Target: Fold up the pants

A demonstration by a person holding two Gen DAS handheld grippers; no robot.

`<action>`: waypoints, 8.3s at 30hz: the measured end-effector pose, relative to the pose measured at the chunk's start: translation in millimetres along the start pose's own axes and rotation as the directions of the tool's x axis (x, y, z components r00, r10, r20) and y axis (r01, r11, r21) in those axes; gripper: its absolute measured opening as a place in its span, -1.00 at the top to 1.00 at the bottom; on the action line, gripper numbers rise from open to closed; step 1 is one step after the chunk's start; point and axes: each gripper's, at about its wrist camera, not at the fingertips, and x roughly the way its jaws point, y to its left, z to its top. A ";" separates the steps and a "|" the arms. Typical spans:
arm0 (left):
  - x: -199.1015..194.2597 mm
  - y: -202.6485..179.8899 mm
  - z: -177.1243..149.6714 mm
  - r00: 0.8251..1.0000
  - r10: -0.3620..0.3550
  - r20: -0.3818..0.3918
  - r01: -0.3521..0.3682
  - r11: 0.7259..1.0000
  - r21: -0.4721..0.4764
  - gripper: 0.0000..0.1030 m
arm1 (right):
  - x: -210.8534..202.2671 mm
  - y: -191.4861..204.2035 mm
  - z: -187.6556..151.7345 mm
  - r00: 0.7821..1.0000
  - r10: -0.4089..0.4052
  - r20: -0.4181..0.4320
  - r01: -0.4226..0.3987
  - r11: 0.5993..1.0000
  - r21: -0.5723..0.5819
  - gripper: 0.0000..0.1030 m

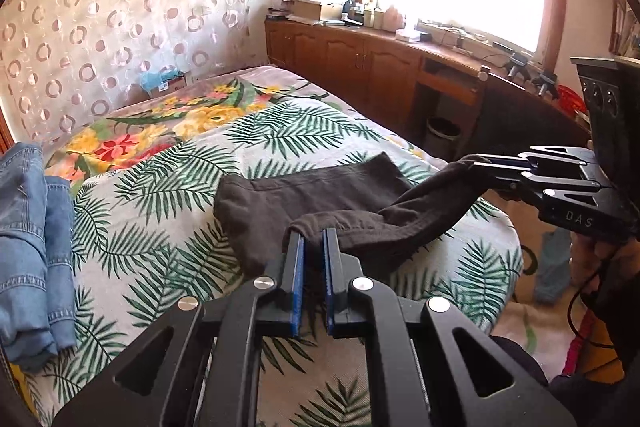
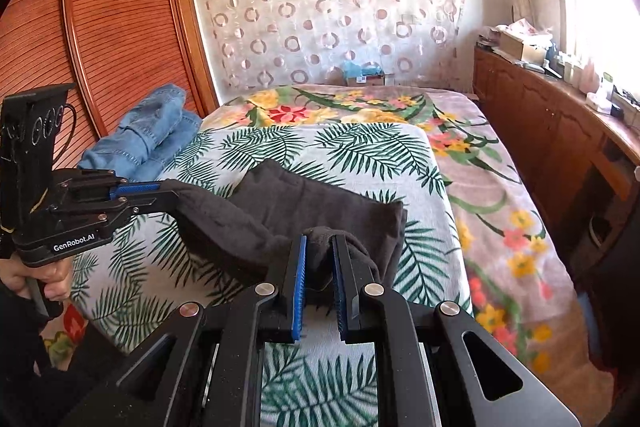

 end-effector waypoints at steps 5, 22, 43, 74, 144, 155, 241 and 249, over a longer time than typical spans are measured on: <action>2.7 7.9 3.7 1.000 0.013 0.008 -0.013 1.000 -0.012 0.82 | 6.5 1.5 6.8 1.000 0.002 0.009 -0.001 1.000 -0.005 0.76; 49.3 25.1 -8.0 0.997 0.030 -0.075 -0.034 0.998 -0.056 0.81 | 50.5 -13.5 6.8 0.996 -0.001 -0.090 0.002 1.000 0.017 0.76; 31.1 44.4 -29.2 0.996 0.061 -0.061 -0.067 0.993 -0.098 -0.24 | 13.6 -30.7 -14.7 0.997 -0.067 -0.045 0.069 0.997 0.042 0.14; 32.9 29.0 -55.1 0.989 -0.047 -0.143 0.036 0.996 -0.076 0.79 | 35.7 -33.9 -39.4 0.985 0.078 -0.151 -0.066 0.994 0.086 0.87; 58.3 52.6 -44.3 0.978 0.079 -0.194 -0.094 0.993 -0.068 0.07 | 32.7 11.2 -14.9 0.996 -0.036 -0.080 0.031 0.998 -0.056 0.15; 64.8 55.5 -46.8 0.975 0.085 -0.206 -0.103 0.992 -0.075 0.07 | 44.6 7.0 -24.4 0.989 0.028 -0.142 -0.042 0.994 -0.096 0.15; 42.6 51.0 -37.4 0.989 0.110 -0.104 -0.119 0.989 -0.087 0.30 | 71.7 -2.9 -3.2 0.989 -0.067 -0.128 0.063 0.997 -0.036 0.60; 35.5 34.6 -56.2 0.985 0.110 -0.132 -0.119 0.991 -0.062 0.09 | 51.3 9.4 -18.6 0.994 -0.009 -0.109 0.008 1.000 -0.012 0.57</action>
